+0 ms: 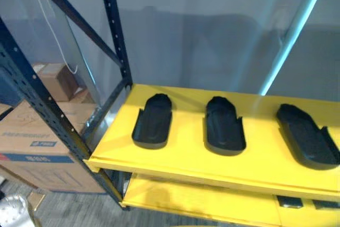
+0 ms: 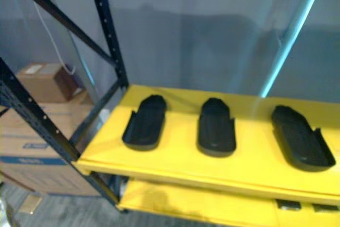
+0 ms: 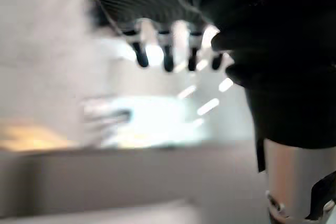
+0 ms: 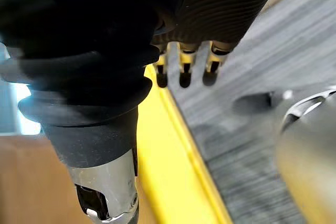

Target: Walk over and take plastic housings, then place them on the shelf

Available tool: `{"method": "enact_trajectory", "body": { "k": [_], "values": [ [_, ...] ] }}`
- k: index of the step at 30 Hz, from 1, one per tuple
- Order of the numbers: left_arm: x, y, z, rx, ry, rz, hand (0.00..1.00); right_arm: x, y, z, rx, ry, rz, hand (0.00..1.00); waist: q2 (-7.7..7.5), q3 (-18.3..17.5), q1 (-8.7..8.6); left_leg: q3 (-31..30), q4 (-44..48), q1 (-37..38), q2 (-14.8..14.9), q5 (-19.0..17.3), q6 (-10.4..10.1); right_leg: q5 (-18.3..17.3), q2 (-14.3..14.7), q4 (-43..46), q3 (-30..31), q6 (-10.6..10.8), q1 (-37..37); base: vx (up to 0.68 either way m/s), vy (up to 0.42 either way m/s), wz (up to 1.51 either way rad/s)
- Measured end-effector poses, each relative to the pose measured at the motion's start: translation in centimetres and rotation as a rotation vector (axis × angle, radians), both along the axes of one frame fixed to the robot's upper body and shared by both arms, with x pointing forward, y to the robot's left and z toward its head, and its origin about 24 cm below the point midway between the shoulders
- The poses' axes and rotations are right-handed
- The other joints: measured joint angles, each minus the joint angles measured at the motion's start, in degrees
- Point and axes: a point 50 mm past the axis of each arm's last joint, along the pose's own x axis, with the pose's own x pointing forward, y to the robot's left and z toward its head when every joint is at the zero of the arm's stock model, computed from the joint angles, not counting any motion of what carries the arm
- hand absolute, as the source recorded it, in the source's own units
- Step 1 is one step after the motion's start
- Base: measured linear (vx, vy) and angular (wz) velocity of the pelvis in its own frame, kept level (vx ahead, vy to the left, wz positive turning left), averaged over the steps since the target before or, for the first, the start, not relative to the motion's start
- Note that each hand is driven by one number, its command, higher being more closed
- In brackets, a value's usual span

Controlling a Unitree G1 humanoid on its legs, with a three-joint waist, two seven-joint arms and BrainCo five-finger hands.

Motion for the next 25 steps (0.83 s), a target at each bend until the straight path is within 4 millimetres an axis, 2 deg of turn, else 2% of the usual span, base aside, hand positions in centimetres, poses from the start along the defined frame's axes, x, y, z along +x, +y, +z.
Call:
{"method": "enact_trajectory", "body": {
  "k": [2,4,7,11,13,14,15,18,25],
  "values": [
    [-1.7,-2.0,-4.4,-0.234,0.036,-0.006,0.00,-0.4,0.2,-0.1,0.027,0.006,-0.012,0.00,-0.07,0.16,-0.10,-0.04,-0.10,0.03,0.00,0.00,-0.01,-0.05,0.00,-0.02,-0.08,0.04,0.28,-0.04,0.002,-0.01],
    [-4.0,-5.0,-8.4,-0.453,0.056,0.017,0.00,-0.7,0.2,-0.1,0.040,0.012,-0.018,0.00,-0.13,0.26,-0.21,-0.11,-0.36,0.05,0.00,0.04,-0.05,-0.07,0.02,-0.07,-0.25,0.08,0.28,-0.02,0.001,0.00],
    [-5.9,-8.0,-11.1,-0.602,0.089,-0.011,0.00,-0.7,0.2,-0.2,0.073,0.012,-0.023,0.00,-0.17,0.43,-0.26,-0.51,-0.87,0.26,-0.04,0.27,-0.24,-0.17,0.09,0.03,-0.88,0.51,0.47,0.02,0.001,0.11],
    [-6.5,-9.8,-12.4,-0.694,0.114,-0.087,0.00,0.3,0.0,-0.1,0.098,-0.019,-0.034,0.00,0.98,2.13,-0.32,-0.38,-0.88,1.00,-0.01,0.27,-0.25,-0.13,0.11,0.34,-0.49,0.64,0.81,0.01,0.004,-0.02],
    [-5.6,-10.8,-13.2,-0.754,0.093,-0.238,0.00,1.1,0.0,0.0,0.124,-0.031,-0.023,0.00,1.41,3.19,-0.96,-0.35,-0.86,1.03,0.00,0.27,-0.24,-0.14,0.10,0.45,-0.40,0.63,0.78,0.00,0.003,-0.02],
    [-5.5,-10.9,-13.2,-0.756,0.092,-0.246,0.00,1.1,0.0,0.0,0.126,-0.031,-0.023,0.00,1.36,3.23,-0.98,-0.35,-0.86,1.03,0.00,0.27,-0.24,-0.14,0.10,0.46,-0.40,0.63,0.78,0.00,0.000,0.00],
    [-4.3,-11.8,-13.7,-0.794,0.069,-0.366,0.00,1.3,0.1,0.0,0.151,-0.030,-0.012,0.00,1.85,3.99,-1.51,-0.25,-0.84,1.08,0.00,0.27,-0.24,-0.14,0.10,0.53,-0.24,0.63,0.72,-0.01,0.004,-0.03],
    [-2.6,-13.1,-14.2,-0.874,-0.010,-0.485,0.00,1.3,0.3,-0.1,0.186,-0.012,0.020,0.00,2.02,4.51,-1.94,0.09,-0.84,1.20,0.07,0.27,-0.24,-0.13,0.13,0.58,0.11,0.63,0.57,-0.01,0.006,-0.06],
    [-1.7,-15.7,-15.7,-1.105,-0.030,-0.717,0.00,1.7,0.3,0.0,0.198,-0.008,0.038,0.00,1.88,5.09,-3.09,1.38,-0.80,2.26,0.13,0.13,-0.20,-0.13,0.11,0.94,1.32,0.63,0.50,-0.01,0.005,-0.08]
  ]
}}
